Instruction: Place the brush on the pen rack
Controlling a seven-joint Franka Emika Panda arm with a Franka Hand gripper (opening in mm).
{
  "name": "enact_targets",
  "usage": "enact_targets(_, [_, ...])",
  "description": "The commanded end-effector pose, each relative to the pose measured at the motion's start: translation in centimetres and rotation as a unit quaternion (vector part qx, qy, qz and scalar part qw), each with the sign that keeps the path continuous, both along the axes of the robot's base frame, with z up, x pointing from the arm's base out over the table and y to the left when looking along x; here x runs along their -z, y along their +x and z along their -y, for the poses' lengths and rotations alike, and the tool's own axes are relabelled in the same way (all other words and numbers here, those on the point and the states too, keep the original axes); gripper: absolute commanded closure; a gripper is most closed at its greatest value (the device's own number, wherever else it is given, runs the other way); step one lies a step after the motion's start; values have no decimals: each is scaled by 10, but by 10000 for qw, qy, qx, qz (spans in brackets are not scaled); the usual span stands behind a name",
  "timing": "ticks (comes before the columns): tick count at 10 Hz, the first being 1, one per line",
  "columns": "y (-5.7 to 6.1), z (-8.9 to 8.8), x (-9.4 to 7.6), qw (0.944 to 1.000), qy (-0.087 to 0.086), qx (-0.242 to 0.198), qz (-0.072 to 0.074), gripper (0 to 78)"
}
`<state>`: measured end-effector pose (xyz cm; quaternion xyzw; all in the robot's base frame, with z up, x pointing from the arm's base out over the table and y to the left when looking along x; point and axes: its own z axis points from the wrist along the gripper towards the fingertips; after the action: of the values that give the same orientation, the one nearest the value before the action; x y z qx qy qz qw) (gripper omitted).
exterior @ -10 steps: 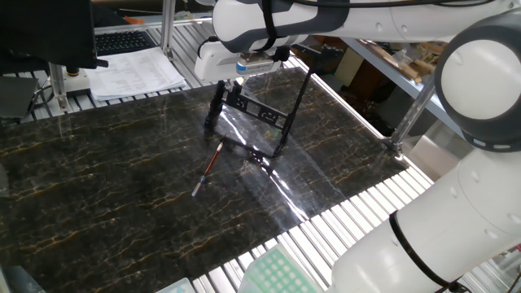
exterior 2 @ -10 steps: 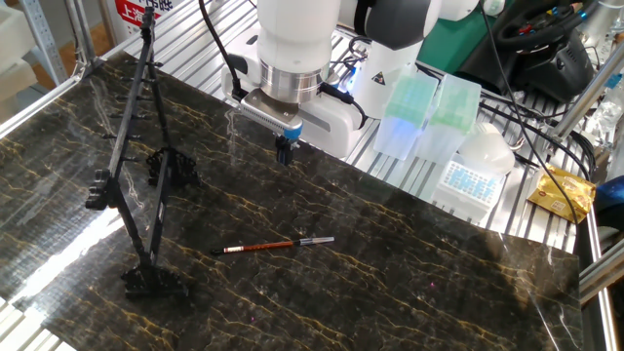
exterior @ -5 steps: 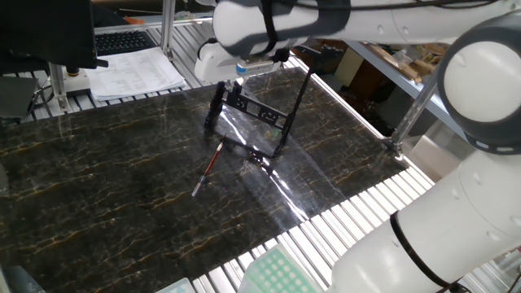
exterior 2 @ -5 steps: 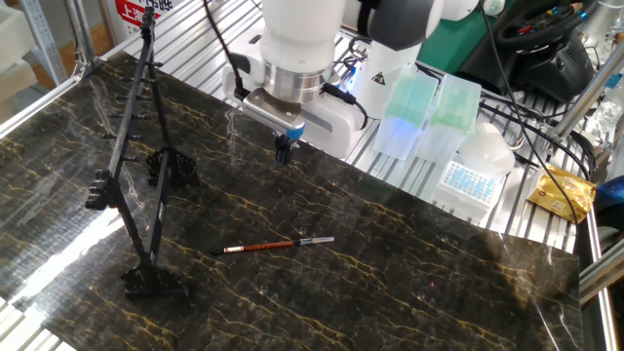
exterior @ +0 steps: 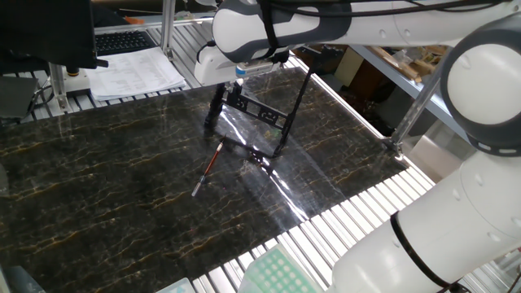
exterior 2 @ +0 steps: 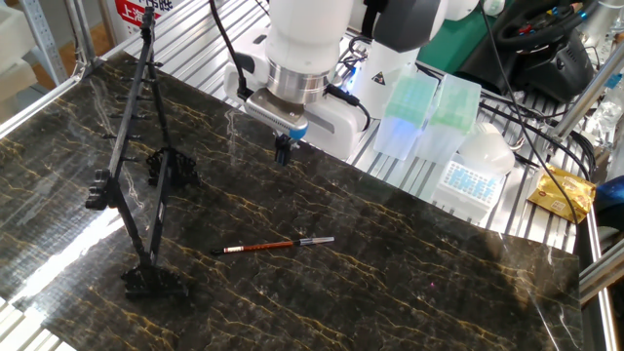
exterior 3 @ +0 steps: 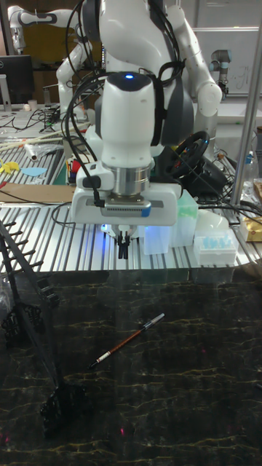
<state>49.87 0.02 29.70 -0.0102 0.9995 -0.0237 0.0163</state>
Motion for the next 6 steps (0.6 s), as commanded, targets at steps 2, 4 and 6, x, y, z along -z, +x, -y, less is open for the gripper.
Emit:
enact_targets(2, [1, 1, -1, 10000, 14, 34, 9, 776])
enact_targets(4, [1, 3, 0, 10000, 38, 15, -27, 776])
enact_targets(6, [2, 3, 1, 10000, 55, 8, -50, 776])
